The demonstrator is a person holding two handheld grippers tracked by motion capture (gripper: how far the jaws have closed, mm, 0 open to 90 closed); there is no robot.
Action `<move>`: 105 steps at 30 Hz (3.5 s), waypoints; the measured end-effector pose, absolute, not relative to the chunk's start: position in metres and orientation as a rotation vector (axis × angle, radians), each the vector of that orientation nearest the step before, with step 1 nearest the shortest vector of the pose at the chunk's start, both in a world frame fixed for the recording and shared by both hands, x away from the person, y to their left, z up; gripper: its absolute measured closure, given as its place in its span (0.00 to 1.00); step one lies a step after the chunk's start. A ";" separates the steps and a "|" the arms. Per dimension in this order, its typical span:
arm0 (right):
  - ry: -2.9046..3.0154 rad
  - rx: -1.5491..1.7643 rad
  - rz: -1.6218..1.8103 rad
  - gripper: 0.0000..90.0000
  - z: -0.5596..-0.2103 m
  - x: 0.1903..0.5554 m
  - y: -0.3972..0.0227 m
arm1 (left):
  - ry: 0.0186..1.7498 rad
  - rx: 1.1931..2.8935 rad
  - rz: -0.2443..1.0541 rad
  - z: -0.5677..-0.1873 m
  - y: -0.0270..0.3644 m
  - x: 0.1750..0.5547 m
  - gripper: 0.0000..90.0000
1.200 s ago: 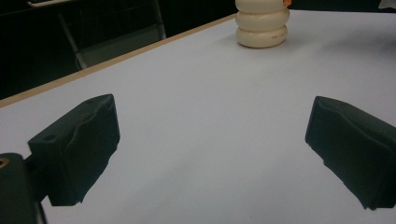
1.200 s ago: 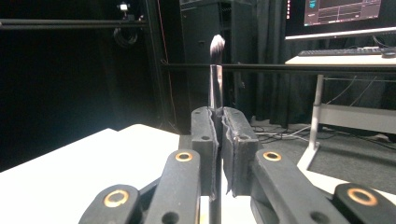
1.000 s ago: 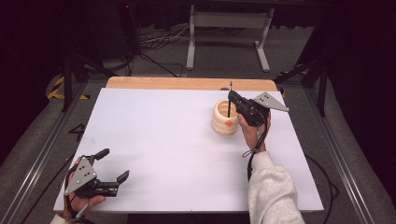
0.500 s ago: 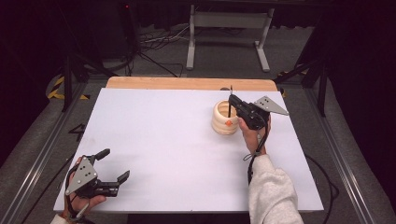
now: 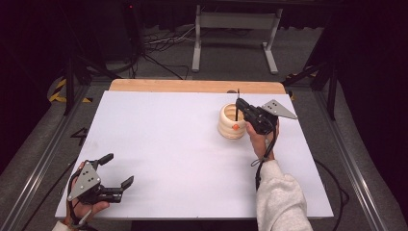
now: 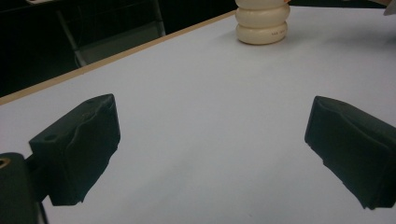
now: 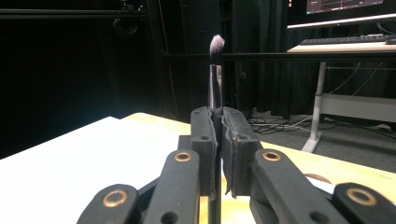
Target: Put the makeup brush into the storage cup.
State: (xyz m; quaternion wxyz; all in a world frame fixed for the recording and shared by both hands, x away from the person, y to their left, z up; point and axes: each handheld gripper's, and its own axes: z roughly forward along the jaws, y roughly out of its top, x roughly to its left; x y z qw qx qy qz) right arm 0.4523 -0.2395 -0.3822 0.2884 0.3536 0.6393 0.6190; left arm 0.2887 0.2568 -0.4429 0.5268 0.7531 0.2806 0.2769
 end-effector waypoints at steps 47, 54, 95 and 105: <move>1.721 0.880 1.518 0.42 -0.363 0.438 -0.240 | 0.685 1.823 0.653 -0.444 0.254 0.291 0.05; 1.669 0.889 1.446 0.29 -0.360 0.435 -0.240 | 0.683 1.813 0.666 -0.444 0.254 0.291 0.05; 1.717 0.803 1.307 0.05 -0.350 0.425 -0.232 | 0.690 1.821 0.663 -0.444 0.253 0.291 0.05; 1.729 0.795 1.282 0.05 -0.350 0.417 -0.235 | 0.684 1.826 0.670 -0.444 0.253 0.290 0.05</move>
